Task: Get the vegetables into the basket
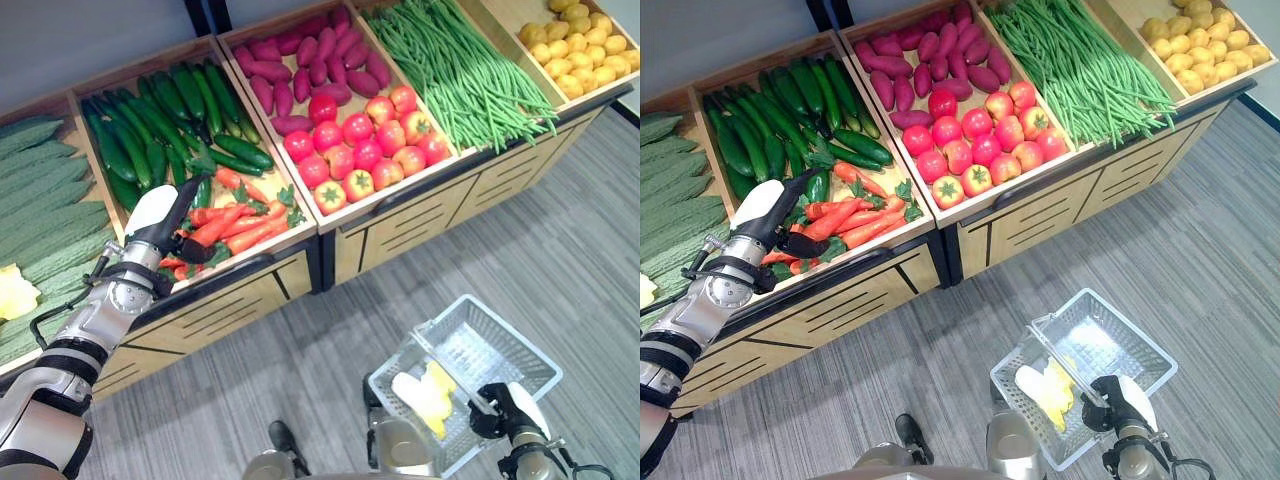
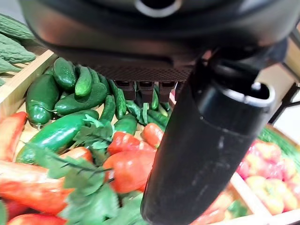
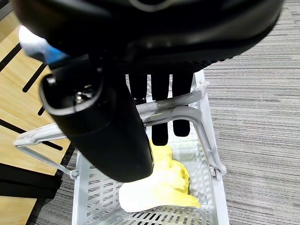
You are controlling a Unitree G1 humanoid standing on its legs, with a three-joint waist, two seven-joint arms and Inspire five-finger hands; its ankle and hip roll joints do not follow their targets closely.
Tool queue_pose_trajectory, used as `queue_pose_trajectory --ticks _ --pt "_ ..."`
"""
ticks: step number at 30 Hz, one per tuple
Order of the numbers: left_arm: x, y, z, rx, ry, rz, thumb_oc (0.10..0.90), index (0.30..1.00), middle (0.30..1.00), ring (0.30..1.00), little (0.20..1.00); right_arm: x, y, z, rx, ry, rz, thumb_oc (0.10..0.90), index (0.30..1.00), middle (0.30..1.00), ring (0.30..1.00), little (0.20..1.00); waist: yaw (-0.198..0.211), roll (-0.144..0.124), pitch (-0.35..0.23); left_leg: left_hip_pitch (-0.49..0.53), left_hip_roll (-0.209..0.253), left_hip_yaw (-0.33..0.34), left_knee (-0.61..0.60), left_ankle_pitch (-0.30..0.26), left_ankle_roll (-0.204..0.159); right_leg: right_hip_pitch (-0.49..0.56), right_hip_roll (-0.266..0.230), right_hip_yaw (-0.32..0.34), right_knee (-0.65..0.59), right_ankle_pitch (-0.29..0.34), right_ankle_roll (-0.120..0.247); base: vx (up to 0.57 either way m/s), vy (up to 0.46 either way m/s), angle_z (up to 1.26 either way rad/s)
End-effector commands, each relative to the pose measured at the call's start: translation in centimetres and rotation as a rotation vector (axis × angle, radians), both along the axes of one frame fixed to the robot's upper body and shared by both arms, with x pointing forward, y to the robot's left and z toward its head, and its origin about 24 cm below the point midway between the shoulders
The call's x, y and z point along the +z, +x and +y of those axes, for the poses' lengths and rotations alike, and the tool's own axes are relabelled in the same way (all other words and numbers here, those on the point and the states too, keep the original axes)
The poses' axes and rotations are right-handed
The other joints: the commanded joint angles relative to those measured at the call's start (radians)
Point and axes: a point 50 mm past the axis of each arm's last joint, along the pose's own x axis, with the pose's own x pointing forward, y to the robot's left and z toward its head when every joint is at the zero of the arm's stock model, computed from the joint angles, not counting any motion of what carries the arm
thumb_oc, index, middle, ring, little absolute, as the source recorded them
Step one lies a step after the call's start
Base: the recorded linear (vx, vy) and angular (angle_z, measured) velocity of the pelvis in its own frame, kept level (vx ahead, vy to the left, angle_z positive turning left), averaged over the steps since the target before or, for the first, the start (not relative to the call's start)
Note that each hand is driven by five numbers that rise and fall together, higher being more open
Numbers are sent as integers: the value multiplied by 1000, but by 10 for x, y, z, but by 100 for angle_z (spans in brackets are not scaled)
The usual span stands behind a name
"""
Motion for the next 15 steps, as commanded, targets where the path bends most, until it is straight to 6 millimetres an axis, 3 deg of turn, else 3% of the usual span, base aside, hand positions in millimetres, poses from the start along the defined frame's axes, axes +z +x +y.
queue_pose_trajectory --ticks 1,6,8,9,10,15 --pt "69 19 10 50 30 -247 900 1000 1000 1000 1000 24 16 -19 23 -54 -126 400 300 300 300 300 1 -14 -14 30 47 -46 1 -8 -73 12 -60 23 83 -115 108 -39 12 -12" --pt "77 32 -9 18 95 -282 900 1000 1000 1000 1000 29 28 -20 54 -87 -142 400 300 300 300 300 4 -20 23 -23 47 -66 1 4 -67 -42 -63 21 102 -106 115 -55 -7 3" --pt "81 41 -29 -36 122 -308 900 1000 1000 1000 1000 29 30 -19 74 -105 -140 400 300 300 300 300 15 -23 31 -46 48 -82 1 7 -64 -50 -65 6 99 -101 114 -5 -10 6" --pt "86 42 -37 -68 151 -325 541 498 498 498 498 29 31 -18 73 -107 -143 400 300 300 300 300 21 -24 39 -54 48 -90 1 8 -63 -53 -66 2 97 -99 114 -14 3 29" --pt "87 44 -41 -80 161 -326 400 300 300 300 300 29 34 -16 81 -106 -147 400 300 300 300 300 24 -24 44 -59 48 -93 1 9 -63 -54 -67 -1 96 -98 115 -24 10 33" --pt "84 49 -51 -112 196 -312 400 300 300 300 300 29 48 -6 125 -112 -168 400 300 300 300 300 41 -36 60 -69 51 -95 1 10 -61 -60 -67 -5 92 -94 114 -7 9 9"
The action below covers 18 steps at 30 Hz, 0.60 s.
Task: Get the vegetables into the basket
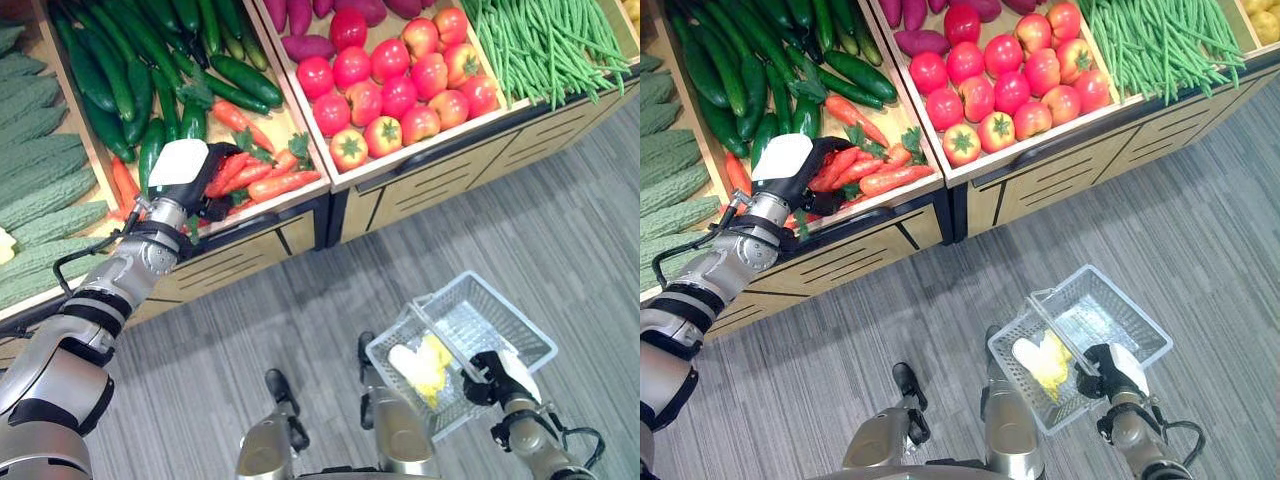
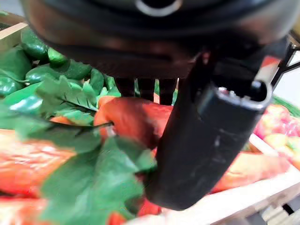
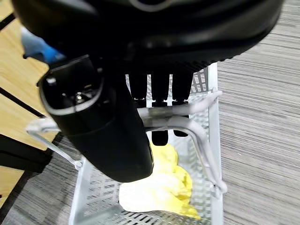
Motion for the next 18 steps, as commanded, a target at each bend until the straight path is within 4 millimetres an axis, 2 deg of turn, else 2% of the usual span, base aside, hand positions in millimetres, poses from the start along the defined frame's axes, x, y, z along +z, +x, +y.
queue_pose_trajectory --ticks 1,6,13,15,18 --pt "28 9 -3 -2 8 -93 400 300 300 300 300 13 2 -11 24 -60 -82 400 300 300 300 300 6 -2 -54 45 58 -44 1 -16 -68 26 -53 37 93 -120 113 0 0 0" --pt "29 8 -1 13 19 -110 400 300 300 300 300 9 2 -5 36 -60 -70 400 300 300 300 300 5 -7 -55 58 61 -33 1 -17 -70 30 -52 45 95 -119 111 -3 3 -1" --pt "33 7 2 47 -68 -189 400 300 300 300 300 4 -1 -2 14 -40 -64 400 300 300 300 300 0 -24 -64 79 59 -24 1 -22 -71 39 -53 53 97 -120 108 -17 3 -4" --pt "44 5 7 67 -161 -273 400 300 300 300 300 1 -7 0 4 -23 -58 400 300 300 300 300 -4 -35 -68 90 58 -22 1 -27 -71 46 -56 52 100 -123 110 -19 4 -5" --pt "48 3 15 119 -229 -329 400 300 300 300 300 -3 -11 2 -3 -14 -37 400 300 300 300 300 -6 -42 -80 97 56 -20 1 -28 -71 51 -57 53 99 -123 108 -2 -2 -4"
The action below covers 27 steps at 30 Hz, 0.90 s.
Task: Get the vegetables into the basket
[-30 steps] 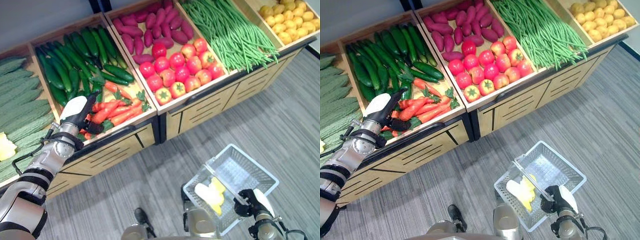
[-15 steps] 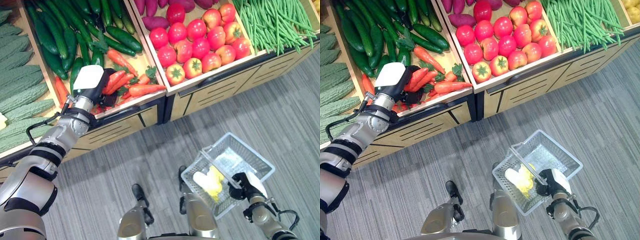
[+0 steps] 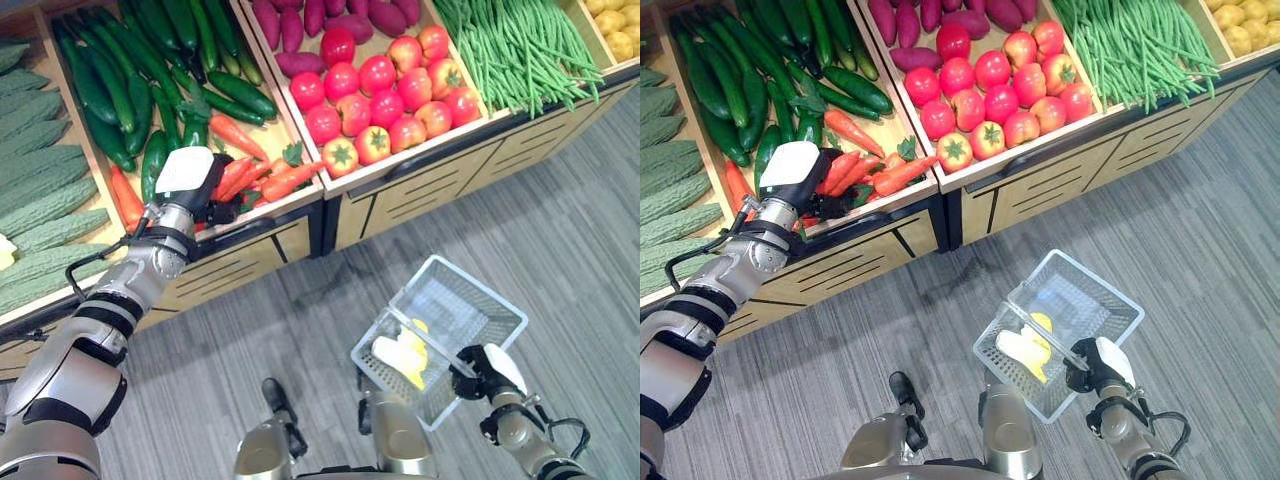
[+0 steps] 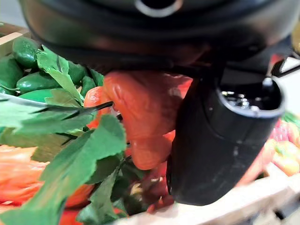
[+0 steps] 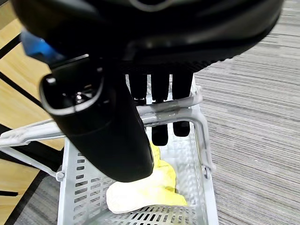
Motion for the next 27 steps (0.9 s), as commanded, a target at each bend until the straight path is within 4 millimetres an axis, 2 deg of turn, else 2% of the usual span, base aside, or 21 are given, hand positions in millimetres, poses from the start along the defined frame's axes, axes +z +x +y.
queue_pose_trajectory --ticks 1,6,8,9,10,14,21,27 --pt "66 3 15 77 -167 -336 400 300 300 300 300 1 -14 -7 -35 -9 -42 400 300 300 300 300 3 -28 -82 41 51 -40 1 -31 -68 7 -66 30 101 -130 112 0 0 0" --pt "80 -3 13 73 -353 -486 400 300 300 300 300 -4 -19 -2 -40 4 -28 400 300 300 300 300 2 -33 -112 57 48 -37 1 -36 -68 23 -69 28 98 -133 110 0 0 0" --pt "81 -5 4 33 -454 -519 400 300 300 300 300 -5 -22 -4 -54 2 -21 400 300 300 300 300 1 -29 -117 70 45 -38 1 -42 -67 36 -72 27 98 -139 110 0 0 0" --pt "80 -9 -9 -59 -581 -523 400 300 300 300 300 -4 -23 -5 -64 9 -26 400 300 300 300 300 -1 -26 -125 78 43 -38 1 -45 -65 45 -72 24 97 -142 109 0 0 0" --pt "80 -9 -8 -58 -581 -523 400 300 300 300 300 -4 -23 -5 -64 9 -26 400 300 300 300 300 -1 -26 -128 74 43 -38 1 -42 -65 42 -71 24 96 -138 108 0 0 0" --pt "73 -18 -23 -271 -839 -450 400 300 300 300 300 -1 -25 -9 -85 20 -27 400 300 300 300 300 -5 -16 -144 87 39 -41 1 -47 -64 60 -76 24 89 -139 108 0 0 0" --pt "43 -36 -60 -551 -1216 -264 400 300 300 300 300 -6 -38 -9 -111 39 19 400 300 300 300 300 -9 -9 -162 105 30 -38 1 -56 -60 81 -80 27 77 -140 105 5 -1 -1" --pt "38 -43 -70 -620 -1331 -233 400 300 300 300 300 -13 -52 -10 -151 44 65 400 300 300 300 300 -10 -7 -172 115 27 -36 1 -60 -58 93 -83 30 71 -142 105 5 -4 -2"
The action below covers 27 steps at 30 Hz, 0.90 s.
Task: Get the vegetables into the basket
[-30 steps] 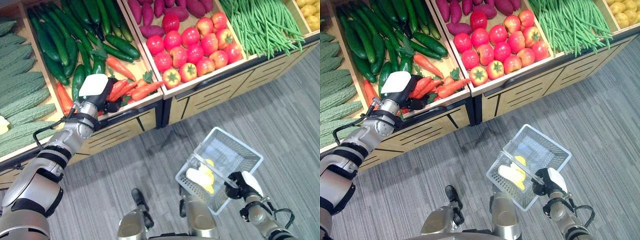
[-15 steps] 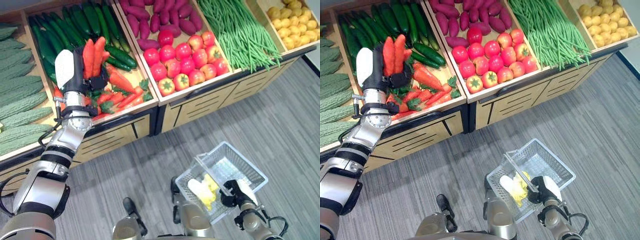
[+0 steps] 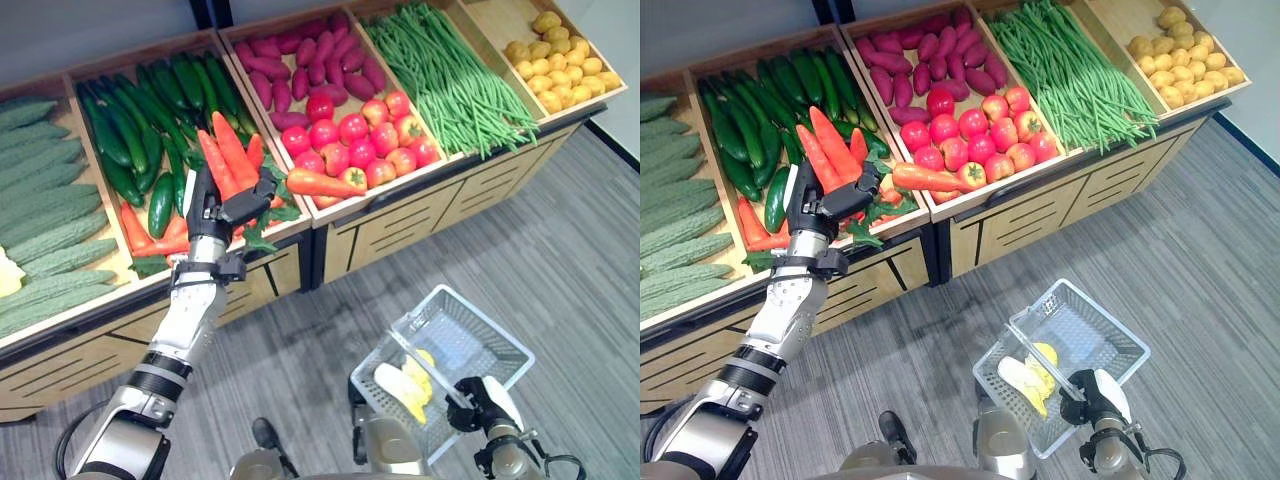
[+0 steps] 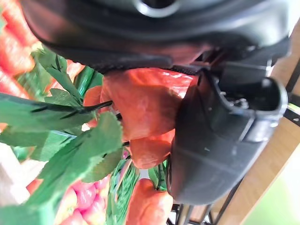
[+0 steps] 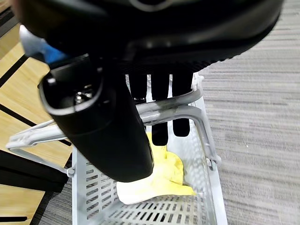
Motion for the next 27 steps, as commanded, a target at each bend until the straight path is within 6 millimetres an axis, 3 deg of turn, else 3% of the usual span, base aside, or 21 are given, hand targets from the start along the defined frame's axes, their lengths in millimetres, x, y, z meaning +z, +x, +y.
queue_pose_trajectory --ticks 1,14,16,18,21,25,26,27 --pt "68 3 -3 -46 -50 -313 400 300 300 300 300 11 -2 -21 -39 -44 -52 400 300 300 300 300 12 -3 -55 47 33 -45 6 -54 -59 31 -78 19 71 -132 95 0 0 0" --pt "60 0 -11 -94 -67 -284 400 300 300 300 300 7 -12 -22 -62 -29 -20 400 300 300 300 300 13 -6 -51 68 22 -27 16 -56 -57 46 -78 29 72 -140 96 -5 -1 -1" --pt "68 -1 -18 -142 -48 -317 400 300 300 300 300 11 -6 -26 -64 -37 -41 400 300 300 300 300 11 -35 -20 -10 31 -22 169 -119 -60 36 -100 50 92 -141 99 -100 35 -7" --pt "69 -1 -20 -150 -46 -321 400 300 300 300 300 12 -6 -27 -68 -40 -42 400 300 300 300 300 8 -39 -18 -18 31 -13 183 -130 -58 29 -105 56 96 -141 104 -39 80 -13" --pt "73 0 -26 -172 -36 -333 400 300 300 300 300 14 -5 -29 -80 -45 -54 400 300 300 300 300 -6 -47 -10 -29 16 15 198 -155 -44 -7 -121 87 122 -131 122 -44 145 -14" --pt "77 2 -27 -172 -10 -352 400 300 300 300 300 15 2 -26 -80 -37 -76 400 300 300 300 300 -26 -63 8 -31 -18 79 185 -175 -16 -79 -138 143 108 -51 166 -70 197 -41" --pt "77 2 -26 -170 -1 -353 400 300 300 300 300 15 5 -23 -75 -31 -81 400 300 300 300 300 -26 -57 11 -20 -21 87 180 -206 -16 -87 -138 146 103 -48 184 -94 173 -64" --pt "78 3 -19 -146 17 -350 400 300 300 300 300 14 11 -15 -55 -13 -92 400 300 300 300 300 -18 -62 17 -27 -3 120 177 -201 -6 -120 -135 114 130 -53 184 -52 95 -50"
